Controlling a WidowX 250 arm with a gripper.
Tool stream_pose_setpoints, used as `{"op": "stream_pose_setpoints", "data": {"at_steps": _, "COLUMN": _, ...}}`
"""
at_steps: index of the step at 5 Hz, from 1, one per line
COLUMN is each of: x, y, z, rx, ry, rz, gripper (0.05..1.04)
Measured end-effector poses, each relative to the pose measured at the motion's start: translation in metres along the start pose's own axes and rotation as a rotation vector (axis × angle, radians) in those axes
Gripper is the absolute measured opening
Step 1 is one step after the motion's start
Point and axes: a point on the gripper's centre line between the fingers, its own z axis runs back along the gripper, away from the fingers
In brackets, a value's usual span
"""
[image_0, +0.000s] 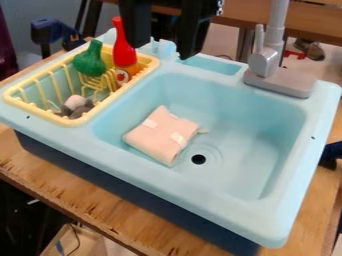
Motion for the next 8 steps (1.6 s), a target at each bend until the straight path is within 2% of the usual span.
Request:
{"op": "stream_pose_setpoints", "data": {"at_steps": 1, "x": 0.002, "y": 0.0, "z": -0.009, "rx": 0.003, "ry": 0.032, "rz": -0.002, "gripper": 1.001}}
{"op": "stream_pose_setpoints", "data": {"at_steps": 2, "x": 0.019, "y": 0.004, "z": -0.028, "rx": 0.026, "ry": 0.051, "rz": -0.07, "gripper": 1.001}}
{"op": "stream_pose_setpoints", "data": {"at_steps": 3, "x": 0.029, "y": 0.023, "z": -0.05, "rx": 0.016, "ry": 0.078, "rz": -0.077, "gripper": 1.001}}
{"op": "stream_pose_setpoints", "data": {"at_steps": 4, "x": 0.034, "y": 0.029, "z": -0.077, "rx": 0.001, "ry": 0.123, "rz": -0.064, "gripper": 1.001}}
{"op": "stream_pose_setpoints", "data": {"at_steps": 6, "x": 0.043, "y": 0.029, "z": -0.112, "rx": -0.004, "ry": 0.209, "rz": -0.077, "gripper": 1.001}}
{"op": "stream_pose_setpoints", "data": {"at_steps": 8, "x": 0.046, "y": 0.029, "z": -0.131, "rx": -0.005, "ry": 0.255, "rz": -0.075, "gripper": 1.001}}
